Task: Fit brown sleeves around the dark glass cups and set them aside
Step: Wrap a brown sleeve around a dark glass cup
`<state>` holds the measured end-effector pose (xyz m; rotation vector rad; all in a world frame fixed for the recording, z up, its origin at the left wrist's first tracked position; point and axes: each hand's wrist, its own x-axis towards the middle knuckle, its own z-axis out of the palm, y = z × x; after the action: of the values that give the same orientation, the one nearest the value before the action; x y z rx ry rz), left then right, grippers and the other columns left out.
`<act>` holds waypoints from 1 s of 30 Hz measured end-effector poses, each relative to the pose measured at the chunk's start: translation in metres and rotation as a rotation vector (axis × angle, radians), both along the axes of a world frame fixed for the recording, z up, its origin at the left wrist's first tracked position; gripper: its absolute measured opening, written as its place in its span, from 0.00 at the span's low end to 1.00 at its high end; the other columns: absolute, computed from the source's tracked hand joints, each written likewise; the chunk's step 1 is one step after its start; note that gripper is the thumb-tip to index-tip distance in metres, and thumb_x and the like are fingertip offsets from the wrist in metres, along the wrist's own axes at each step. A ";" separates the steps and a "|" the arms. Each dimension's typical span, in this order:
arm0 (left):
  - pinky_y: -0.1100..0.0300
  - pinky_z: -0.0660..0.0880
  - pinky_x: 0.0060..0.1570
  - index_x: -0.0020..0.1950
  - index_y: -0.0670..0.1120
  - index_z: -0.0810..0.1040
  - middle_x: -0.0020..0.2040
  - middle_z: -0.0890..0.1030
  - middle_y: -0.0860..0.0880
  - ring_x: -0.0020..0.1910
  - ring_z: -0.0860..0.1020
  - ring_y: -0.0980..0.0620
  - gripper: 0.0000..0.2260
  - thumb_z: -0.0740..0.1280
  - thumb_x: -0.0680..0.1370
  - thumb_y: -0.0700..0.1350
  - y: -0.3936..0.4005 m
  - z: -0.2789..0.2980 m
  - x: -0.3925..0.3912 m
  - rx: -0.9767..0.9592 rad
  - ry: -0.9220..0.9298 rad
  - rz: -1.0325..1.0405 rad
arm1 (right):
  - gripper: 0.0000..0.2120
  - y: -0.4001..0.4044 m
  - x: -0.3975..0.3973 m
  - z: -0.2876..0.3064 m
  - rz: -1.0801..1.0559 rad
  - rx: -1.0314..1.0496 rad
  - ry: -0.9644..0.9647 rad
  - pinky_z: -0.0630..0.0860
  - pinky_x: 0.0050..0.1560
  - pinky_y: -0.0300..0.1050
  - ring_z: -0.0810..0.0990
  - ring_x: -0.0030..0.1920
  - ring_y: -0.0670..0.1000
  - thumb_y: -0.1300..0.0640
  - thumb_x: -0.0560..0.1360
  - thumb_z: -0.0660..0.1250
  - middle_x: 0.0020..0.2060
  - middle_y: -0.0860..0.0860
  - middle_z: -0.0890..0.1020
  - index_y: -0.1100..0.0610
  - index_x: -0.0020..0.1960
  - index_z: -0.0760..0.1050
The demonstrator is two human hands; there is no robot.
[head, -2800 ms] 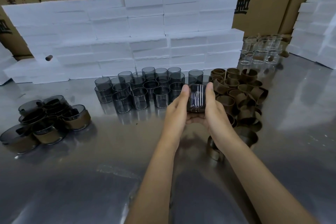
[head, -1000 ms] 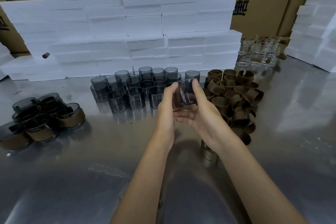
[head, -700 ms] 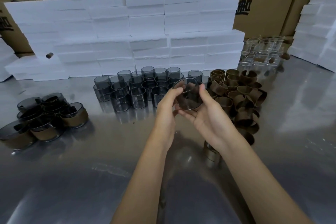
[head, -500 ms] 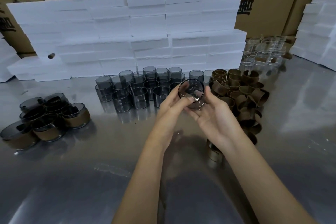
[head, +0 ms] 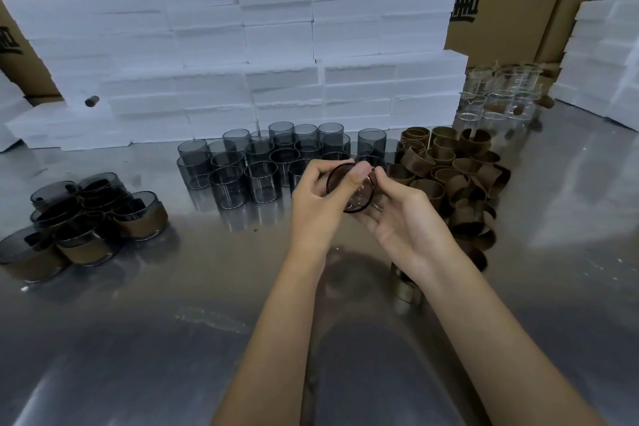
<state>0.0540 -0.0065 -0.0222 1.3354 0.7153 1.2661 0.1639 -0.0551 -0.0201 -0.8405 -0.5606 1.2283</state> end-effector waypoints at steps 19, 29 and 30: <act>0.76 0.72 0.54 0.75 0.56 0.74 0.65 0.81 0.60 0.63 0.77 0.68 0.25 0.69 0.80 0.38 0.003 0.000 -0.003 -0.007 0.143 -0.245 | 0.16 -0.001 0.010 0.003 -0.083 -0.020 0.151 0.83 0.56 0.51 0.87 0.53 0.56 0.51 0.84 0.61 0.46 0.58 0.88 0.64 0.59 0.78; 0.59 0.80 0.51 0.68 0.66 0.77 0.64 0.81 0.57 0.57 0.83 0.57 0.17 0.70 0.81 0.49 -0.001 0.001 0.003 0.079 -0.043 0.009 | 0.13 0.001 0.002 -0.003 -0.238 0.057 -0.355 0.83 0.47 0.43 0.87 0.51 0.50 0.50 0.83 0.64 0.50 0.54 0.87 0.56 0.58 0.82; 0.57 0.80 0.47 0.68 0.64 0.77 0.62 0.83 0.54 0.55 0.84 0.54 0.15 0.65 0.83 0.49 0.001 0.002 0.002 -0.005 -0.108 -0.019 | 0.12 0.001 0.001 -0.003 -0.283 0.058 -0.477 0.83 0.45 0.41 0.86 0.49 0.47 0.49 0.82 0.66 0.51 0.52 0.87 0.54 0.59 0.81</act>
<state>0.0560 -0.0059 -0.0206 1.2573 0.6283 1.3096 0.1650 -0.0537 -0.0231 -1.1302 -0.8240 0.7485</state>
